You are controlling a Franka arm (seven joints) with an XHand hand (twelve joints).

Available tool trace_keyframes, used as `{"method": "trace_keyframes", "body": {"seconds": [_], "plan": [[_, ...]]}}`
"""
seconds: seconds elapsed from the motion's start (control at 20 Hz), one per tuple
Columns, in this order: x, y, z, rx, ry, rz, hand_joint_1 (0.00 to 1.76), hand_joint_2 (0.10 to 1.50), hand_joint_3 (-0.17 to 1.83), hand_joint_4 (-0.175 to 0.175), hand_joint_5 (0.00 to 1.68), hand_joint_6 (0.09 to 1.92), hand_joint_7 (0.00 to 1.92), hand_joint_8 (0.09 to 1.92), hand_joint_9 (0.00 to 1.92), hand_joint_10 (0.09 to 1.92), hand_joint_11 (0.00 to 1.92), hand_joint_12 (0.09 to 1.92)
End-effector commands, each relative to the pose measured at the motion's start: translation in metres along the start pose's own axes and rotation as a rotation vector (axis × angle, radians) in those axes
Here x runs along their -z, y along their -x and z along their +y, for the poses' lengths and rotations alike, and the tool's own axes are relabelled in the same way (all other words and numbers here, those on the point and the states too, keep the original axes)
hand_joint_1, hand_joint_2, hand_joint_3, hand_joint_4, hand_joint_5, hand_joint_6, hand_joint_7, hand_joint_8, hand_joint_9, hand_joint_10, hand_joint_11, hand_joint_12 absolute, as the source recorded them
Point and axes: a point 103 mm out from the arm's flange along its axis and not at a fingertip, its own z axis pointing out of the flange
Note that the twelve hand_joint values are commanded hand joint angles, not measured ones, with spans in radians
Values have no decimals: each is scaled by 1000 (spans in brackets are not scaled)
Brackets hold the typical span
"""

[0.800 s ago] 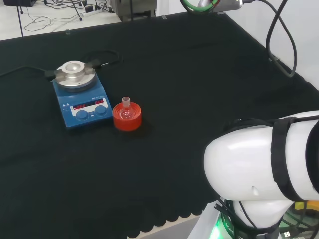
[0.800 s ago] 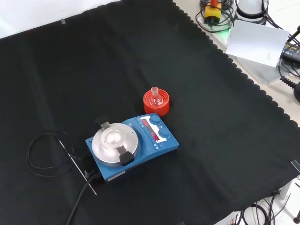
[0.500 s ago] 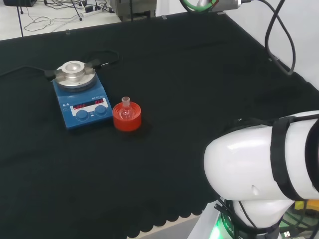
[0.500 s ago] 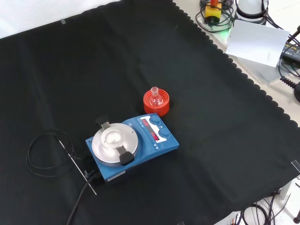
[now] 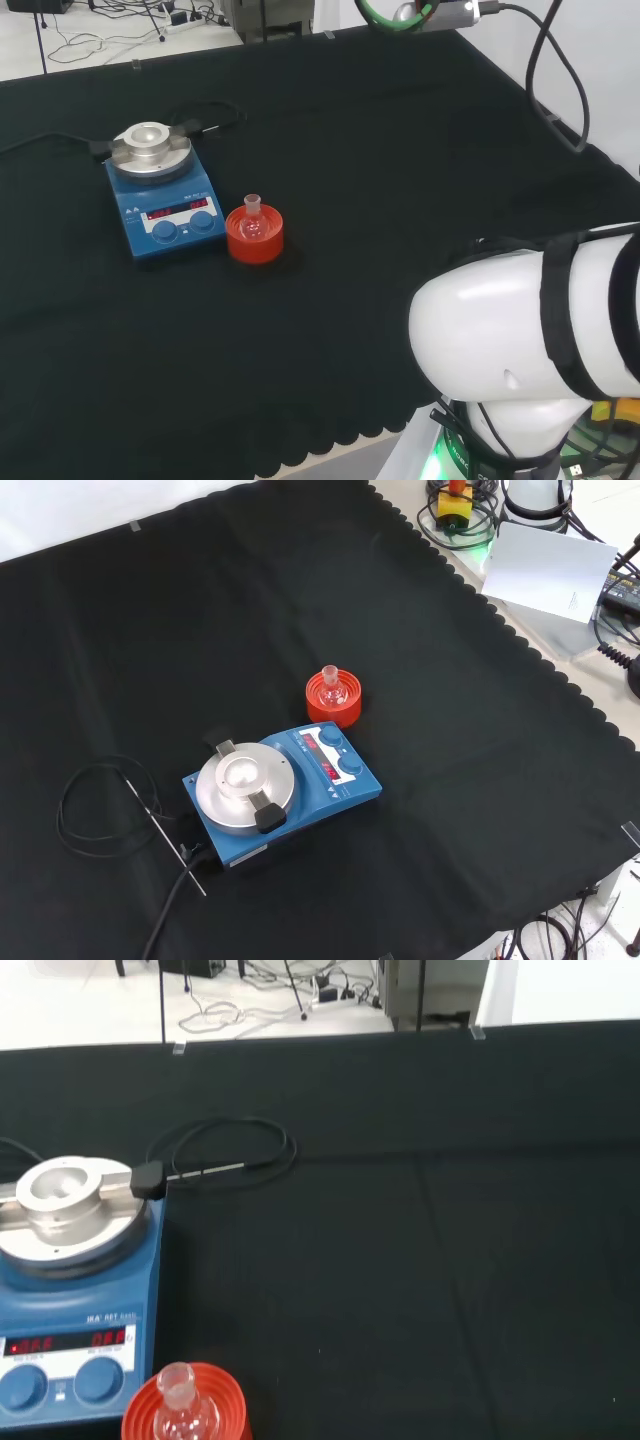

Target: Pick up the round-bottom flask.

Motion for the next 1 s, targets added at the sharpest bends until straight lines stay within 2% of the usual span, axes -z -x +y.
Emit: {"method": "trace_keyframes", "body": {"seconds": [0.05,0.5,0.75,1.0], "plan": [[-25,-5,16,-41,-15,23,248,1259,361,-17,314,489,48,581,192,684,0,1364],[-76,-4,43,-48,-69,41,269,1257,347,-17,317,485,52,578,194,682,0,1363],[-112,-1,62,-13,-75,61,291,1251,336,-22,332,487,76,586,214,687,0,1379],[-157,-5,79,15,-125,83,343,1223,320,-29,349,482,99,593,238,691,0,1405]]}}
